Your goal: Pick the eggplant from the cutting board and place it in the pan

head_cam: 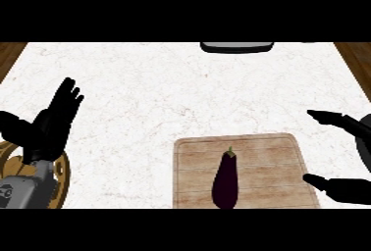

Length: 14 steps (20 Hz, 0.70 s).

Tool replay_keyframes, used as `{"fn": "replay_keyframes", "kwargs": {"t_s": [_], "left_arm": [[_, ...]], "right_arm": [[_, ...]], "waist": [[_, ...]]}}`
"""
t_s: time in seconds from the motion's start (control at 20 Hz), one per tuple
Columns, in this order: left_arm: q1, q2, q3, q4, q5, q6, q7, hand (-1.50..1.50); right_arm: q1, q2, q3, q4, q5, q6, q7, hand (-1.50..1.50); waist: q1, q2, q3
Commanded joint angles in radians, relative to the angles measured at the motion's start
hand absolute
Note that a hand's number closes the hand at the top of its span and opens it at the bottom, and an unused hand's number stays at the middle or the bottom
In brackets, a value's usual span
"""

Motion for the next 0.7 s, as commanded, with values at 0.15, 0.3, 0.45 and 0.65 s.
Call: {"fn": "replay_keyframes", "kwargs": {"t_s": [0.15, 0.3, 0.45, 0.65], "left_arm": [[0.031, -0.05, -0.002, 0.037, -0.014, -0.04, -0.074, 0.0], [-0.04, -0.033, 0.006, 0.018, -0.018, -0.016, -0.005, 0.0], [-0.019, -0.045, -0.024, 0.001, -0.042, -0.016, -0.005, 0.0], [-0.042, -0.072, -0.017, 0.028, -0.037, -0.021, -0.017, 0.0]], "right_arm": [[-0.138, -0.05, 0.046, -0.119, 0.069, 0.117, 0.227, -1.5], [-0.256, -0.1, 0.118, -0.12, 0.077, 0.219, 0.358, -1.5], [-0.368, -0.07, 0.205, -0.063, 0.135, 0.28, 0.455, -1.5], [-0.51, 0.028, 0.328, 0.032, 0.167, 0.389, 0.545, -1.5]], "waist": [[0.026, 0.01, 0.0], [0.045, 0.013, -0.002], [0.059, 0.015, -0.001], [0.058, 0.016, -0.001]]}}
